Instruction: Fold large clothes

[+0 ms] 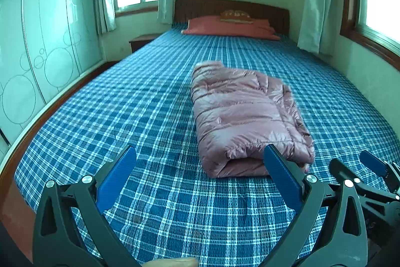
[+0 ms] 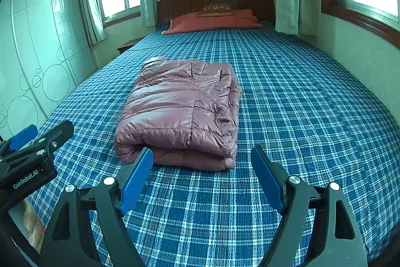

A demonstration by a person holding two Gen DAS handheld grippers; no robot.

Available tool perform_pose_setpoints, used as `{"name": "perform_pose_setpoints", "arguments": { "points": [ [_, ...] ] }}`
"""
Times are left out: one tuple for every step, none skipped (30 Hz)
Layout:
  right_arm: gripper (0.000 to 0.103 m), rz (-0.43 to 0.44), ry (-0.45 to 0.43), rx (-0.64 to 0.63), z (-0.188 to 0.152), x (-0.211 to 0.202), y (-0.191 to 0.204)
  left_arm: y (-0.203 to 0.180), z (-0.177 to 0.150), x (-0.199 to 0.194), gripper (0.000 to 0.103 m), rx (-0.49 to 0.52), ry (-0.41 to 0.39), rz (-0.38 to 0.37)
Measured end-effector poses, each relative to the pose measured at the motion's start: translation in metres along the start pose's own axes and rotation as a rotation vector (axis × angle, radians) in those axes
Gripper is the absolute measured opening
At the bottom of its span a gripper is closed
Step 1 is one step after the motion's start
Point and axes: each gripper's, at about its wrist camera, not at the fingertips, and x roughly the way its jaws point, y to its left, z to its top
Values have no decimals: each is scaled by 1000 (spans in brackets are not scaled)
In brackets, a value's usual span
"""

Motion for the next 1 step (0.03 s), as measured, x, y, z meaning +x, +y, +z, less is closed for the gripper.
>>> {"name": "perform_pose_setpoints", "arguments": {
  "points": [
    [79,0,0,0,0,0,0,1,-1,5,101,-5,14,6]
  ]
}}
